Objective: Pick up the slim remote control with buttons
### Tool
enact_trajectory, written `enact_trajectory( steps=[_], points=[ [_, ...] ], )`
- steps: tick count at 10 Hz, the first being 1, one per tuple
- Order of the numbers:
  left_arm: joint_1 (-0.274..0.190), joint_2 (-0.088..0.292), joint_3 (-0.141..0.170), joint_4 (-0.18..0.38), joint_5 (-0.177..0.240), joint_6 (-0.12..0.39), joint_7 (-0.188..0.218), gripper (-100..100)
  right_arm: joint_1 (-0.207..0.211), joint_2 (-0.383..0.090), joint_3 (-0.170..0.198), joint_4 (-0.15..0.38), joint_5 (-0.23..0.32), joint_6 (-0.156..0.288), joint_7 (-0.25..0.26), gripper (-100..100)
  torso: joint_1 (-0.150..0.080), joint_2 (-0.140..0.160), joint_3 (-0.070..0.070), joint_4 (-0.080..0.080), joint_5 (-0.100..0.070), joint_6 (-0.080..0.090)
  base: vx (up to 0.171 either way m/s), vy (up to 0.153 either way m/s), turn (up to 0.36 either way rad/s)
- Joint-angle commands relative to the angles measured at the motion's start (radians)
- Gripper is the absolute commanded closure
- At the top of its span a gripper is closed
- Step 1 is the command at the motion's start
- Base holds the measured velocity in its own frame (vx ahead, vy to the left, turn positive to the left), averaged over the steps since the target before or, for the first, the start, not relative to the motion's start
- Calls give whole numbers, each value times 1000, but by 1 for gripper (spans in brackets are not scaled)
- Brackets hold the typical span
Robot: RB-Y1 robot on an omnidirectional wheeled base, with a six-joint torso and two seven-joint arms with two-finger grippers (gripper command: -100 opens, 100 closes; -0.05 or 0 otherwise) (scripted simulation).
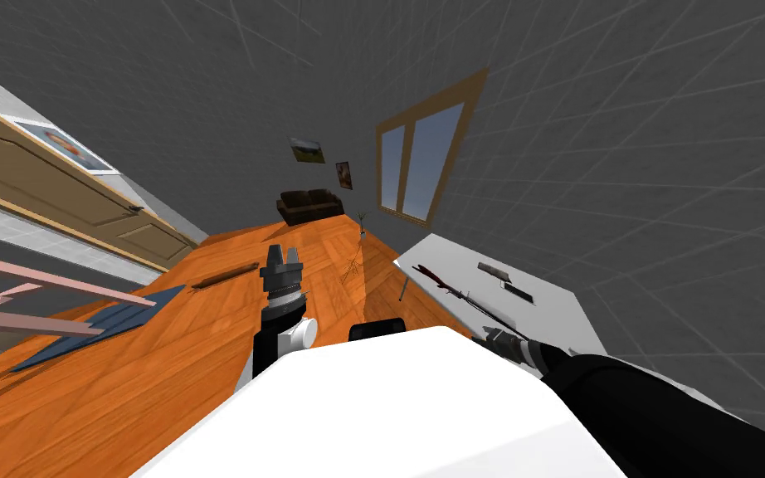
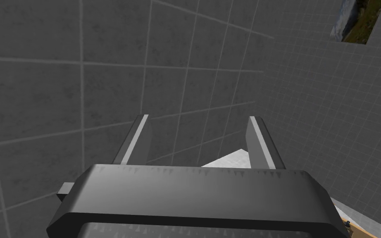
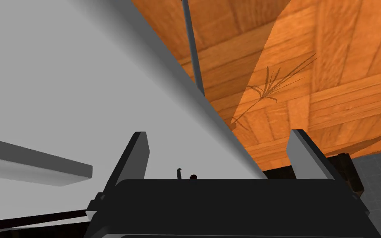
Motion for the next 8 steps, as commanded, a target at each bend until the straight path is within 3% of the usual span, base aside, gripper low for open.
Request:
enact_trajectory(
  steps=[1,3,8],
  points=[
    [0,0,0,0,0,0,0,0,25,-50,11,37,31,23,11,-100,0,0,0,0,0,0,83,-62,300],
    [0,0,0,0,0,0,0,0,30,-78,22,73,51,23,18,-100,0,-1,0,0,0,-1,59,-30,213],
    [0,0,0,0,0,0,0,0,47,-144,92,218,142,12,47,-100,-3,0,0,1,-1,-1,38,-48,273]
  ],
)
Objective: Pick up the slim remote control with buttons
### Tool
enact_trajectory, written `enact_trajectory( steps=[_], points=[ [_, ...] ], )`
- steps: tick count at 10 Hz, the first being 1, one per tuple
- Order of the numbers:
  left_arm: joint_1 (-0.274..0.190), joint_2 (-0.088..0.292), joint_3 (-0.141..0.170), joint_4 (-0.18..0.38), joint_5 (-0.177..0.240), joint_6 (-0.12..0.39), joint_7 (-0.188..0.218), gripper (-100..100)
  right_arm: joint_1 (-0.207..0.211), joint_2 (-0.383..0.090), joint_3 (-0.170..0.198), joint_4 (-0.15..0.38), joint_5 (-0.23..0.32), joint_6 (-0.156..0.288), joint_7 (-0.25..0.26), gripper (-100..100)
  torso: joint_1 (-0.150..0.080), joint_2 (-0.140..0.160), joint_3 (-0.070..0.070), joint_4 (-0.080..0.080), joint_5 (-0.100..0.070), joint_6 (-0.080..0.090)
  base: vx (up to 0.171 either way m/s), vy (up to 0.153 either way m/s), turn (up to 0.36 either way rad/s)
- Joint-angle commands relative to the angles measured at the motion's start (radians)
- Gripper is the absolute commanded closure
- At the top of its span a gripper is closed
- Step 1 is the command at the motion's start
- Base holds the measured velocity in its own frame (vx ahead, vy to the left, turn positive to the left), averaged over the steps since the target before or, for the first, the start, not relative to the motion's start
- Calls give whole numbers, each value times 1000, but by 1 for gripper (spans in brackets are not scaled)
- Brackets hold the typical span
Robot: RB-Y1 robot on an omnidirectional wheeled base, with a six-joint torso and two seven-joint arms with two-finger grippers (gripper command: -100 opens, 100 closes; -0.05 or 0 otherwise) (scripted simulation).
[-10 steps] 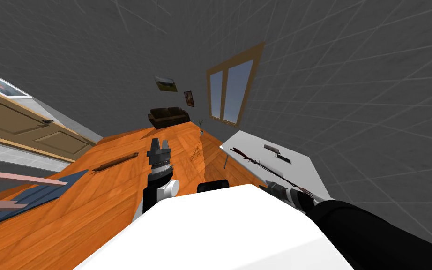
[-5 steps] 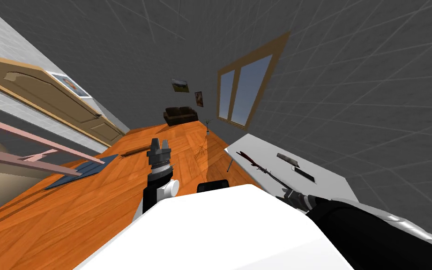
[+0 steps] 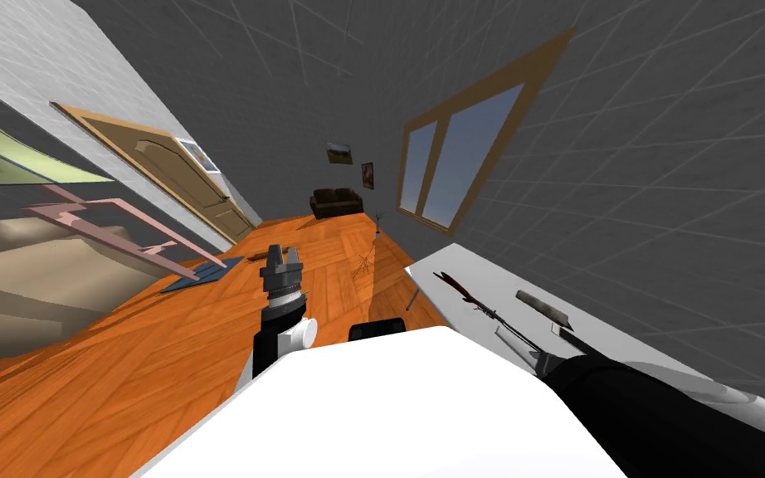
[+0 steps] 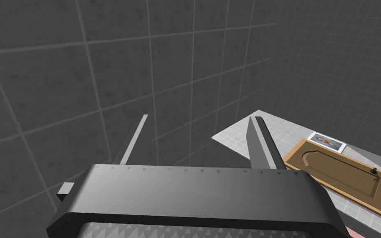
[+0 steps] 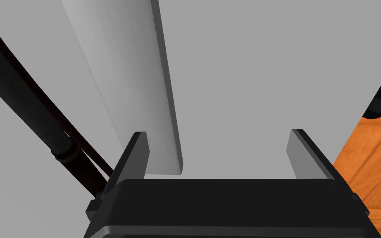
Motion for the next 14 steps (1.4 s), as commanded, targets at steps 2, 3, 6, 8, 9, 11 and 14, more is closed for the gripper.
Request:
enact_trajectory(
  steps=[2,3,6,8,9,11,14],
  points=[
    [0,0,0,0,0,0,0,0,14,-10,40,40,41,-4,13,-100,-3,-1,-1,0,0,-1,53,-112,255],
    [0,0,0,0,0,0,0,0,14,-1,73,66,68,-12,19,-100,-2,-1,0,0,-1,0,32,-92,295],
    [0,0,0,0,0,0,0,0,14,19,112,86,95,-24,25,-100,0,1,1,0,0,1,17,-70,149],
    [0,0,0,0,0,0,0,0,20,22,102,82,90,-20,33,0,4,2,1,1,1,1,2,-13,10],
    [0,0,0,0,0,0,0,0,-4,10,138,51,104,16,-15,-100,5,2,1,1,1,1,-52,-19,78],
    [0,0,0,0,0,0,0,0,-17,5,157,36,111,33,-39,-100,4,5,3,1,1,1,-61,-28,46],
    [0,0,0,0,0,0,0,0,-54,-12,212,-11,132,86,-110,-100,4,6,3,2,1,1,-60,-30,63]
  ],
)
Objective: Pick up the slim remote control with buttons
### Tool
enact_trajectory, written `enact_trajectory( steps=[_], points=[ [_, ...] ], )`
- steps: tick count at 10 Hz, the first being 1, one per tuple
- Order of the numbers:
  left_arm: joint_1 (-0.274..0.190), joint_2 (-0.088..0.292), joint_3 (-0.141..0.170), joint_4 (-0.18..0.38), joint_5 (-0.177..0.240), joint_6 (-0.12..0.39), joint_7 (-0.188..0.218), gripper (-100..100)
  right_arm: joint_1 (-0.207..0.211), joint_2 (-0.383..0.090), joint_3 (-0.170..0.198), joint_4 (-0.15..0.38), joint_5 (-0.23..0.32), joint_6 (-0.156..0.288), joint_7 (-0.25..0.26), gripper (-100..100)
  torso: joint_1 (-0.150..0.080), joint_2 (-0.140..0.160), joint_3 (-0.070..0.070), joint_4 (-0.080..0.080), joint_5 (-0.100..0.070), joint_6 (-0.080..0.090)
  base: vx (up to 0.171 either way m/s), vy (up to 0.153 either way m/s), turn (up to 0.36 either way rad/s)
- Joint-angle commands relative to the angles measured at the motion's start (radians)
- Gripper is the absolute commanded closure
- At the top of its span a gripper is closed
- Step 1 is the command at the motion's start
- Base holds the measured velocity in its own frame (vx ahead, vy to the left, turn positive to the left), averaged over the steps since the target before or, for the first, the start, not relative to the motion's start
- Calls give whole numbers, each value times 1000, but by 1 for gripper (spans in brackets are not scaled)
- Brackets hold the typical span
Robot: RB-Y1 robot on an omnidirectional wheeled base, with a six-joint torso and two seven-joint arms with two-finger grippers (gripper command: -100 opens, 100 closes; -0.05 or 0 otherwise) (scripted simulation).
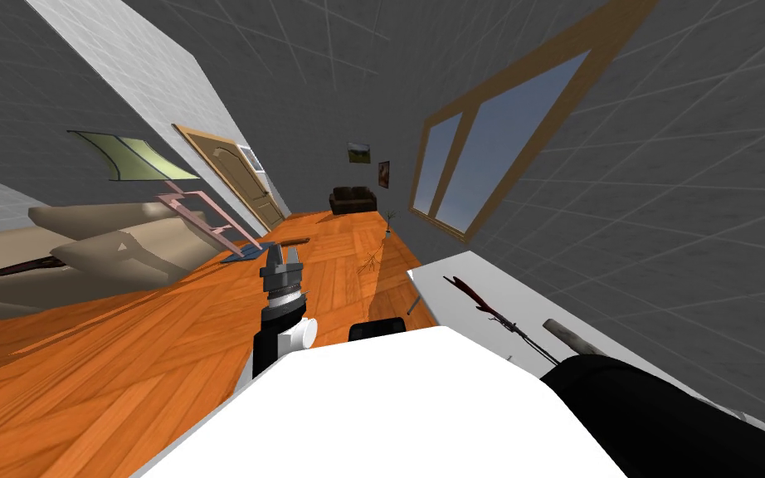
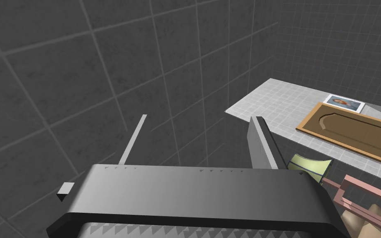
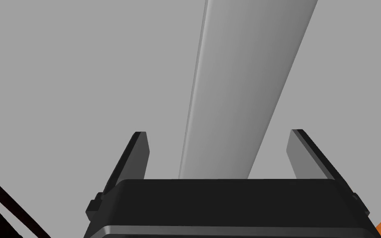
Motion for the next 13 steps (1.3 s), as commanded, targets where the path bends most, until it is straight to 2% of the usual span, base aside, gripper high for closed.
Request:
enact_trajectory(
  steps=[1,4,5,6,10,11,12,13],
  points=[
    [0,0,0,0,0,0,0,0,-19,-11,29,-27,11,32,-43,-100,0,0,0,0,0,0,-73,-29,53],
    [0,0,0,0,0,0,0,0,-56,-28,85,-74,32,85,-114,-100,1,0,0,0,0,0,-70,-22,57],
    [0,0,0,0,0,0,0,0,-50,-24,75,-64,28,72,-98,-100,1,0,0,0,0,0,-27,-11,10],
    [0,0,0,0,0,0,0,0,-52,-24,77,-65,29,76,-103,100,2,-2,-1,0,0,0,-5,-1,-4],
    [0,0,0,0,0,0,0,0,-51,-23,77,-66,28,75,-104,100,1,-4,-2,-1,0,-1,0,0,0],
    [0,0,0,0,0,0,0,0,-51,-23,77,-66,28,75,-104,0,1,-4,-2,-1,0,0,0,0,0],
    [0,0,0,0,0,0,0,0,-31,-17,48,-43,18,50,-66,100,1,-4,-2,-1,0,0,50,10,-77],
    [0,0,0,0,0,0,0,0,-19,-11,29,-27,11,32,-43,100,1,-6,-3,-1,0,0,91,22,-85]
  ],
)
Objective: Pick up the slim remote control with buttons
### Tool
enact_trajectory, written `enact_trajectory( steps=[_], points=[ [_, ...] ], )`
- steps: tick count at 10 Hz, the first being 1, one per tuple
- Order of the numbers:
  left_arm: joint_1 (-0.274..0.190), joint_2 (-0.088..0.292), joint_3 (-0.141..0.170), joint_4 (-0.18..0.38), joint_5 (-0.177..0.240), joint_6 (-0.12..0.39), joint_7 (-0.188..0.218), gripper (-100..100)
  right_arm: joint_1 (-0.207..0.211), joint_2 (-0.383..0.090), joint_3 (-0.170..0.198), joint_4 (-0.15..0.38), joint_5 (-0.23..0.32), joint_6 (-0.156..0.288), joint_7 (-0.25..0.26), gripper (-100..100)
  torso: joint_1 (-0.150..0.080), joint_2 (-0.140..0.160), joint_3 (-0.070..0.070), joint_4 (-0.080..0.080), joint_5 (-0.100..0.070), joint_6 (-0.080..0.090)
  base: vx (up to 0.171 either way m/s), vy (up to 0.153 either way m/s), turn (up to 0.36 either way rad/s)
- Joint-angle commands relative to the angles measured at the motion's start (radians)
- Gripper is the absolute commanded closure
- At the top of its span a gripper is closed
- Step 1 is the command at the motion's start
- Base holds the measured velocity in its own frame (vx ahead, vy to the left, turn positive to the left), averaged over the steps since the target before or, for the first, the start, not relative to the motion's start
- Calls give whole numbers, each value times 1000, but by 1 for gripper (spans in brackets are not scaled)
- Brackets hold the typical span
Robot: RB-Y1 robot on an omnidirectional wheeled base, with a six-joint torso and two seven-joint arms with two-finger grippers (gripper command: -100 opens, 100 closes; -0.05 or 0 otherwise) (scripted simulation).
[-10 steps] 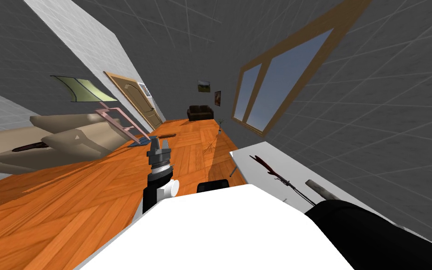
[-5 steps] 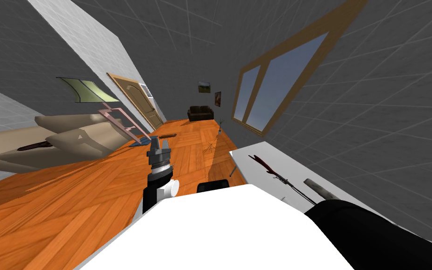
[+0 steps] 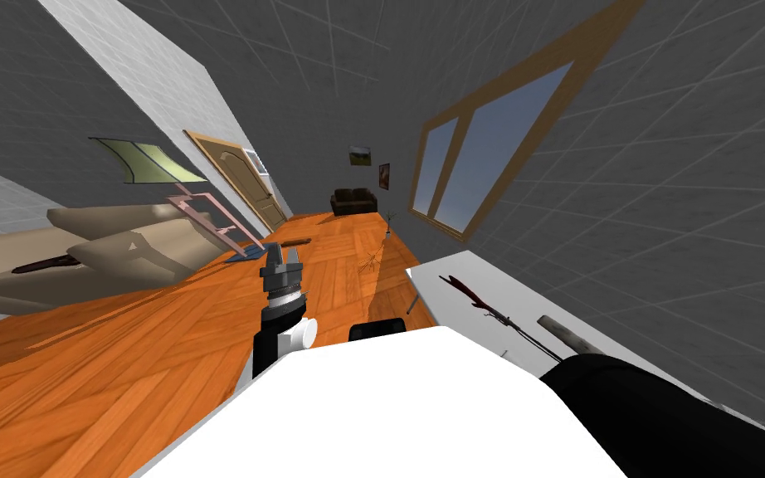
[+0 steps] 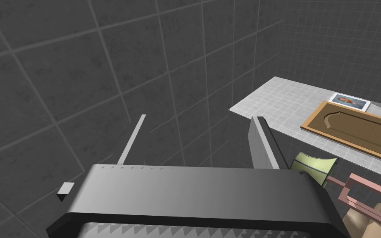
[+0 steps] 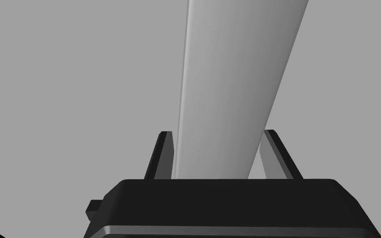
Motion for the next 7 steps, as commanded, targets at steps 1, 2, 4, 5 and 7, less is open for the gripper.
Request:
enact_trajectory(
  steps=[1,2,4,5,7],
  points=[
    [0,0,0,0,0,0,0,0,18,7,-27,21,-10,-27,40,100,0,0,0,0,0,0,86,29,-58],
    [0,0,0,0,0,0,0,0,31,13,-45,37,-17,-44,63,100,1,-1,-1,0,0,-1,72,38,-55],
    [0,0,0,0,0,0,0,0,56,24,-82,68,-31,-80,111,100,2,0,0,0,0,0,63,35,-61],
    [0,0,0,0,0,0,0,0,68,30,-101,83,-38,-97,135,100,2,0,0,0,1,0,66,29,-62],
    [0,0,0,0,0,0,0,0,93,41,-138,114,-52,-133,182,100,1,-1,-1,0,1,0,78,22,-59]
  ],
)
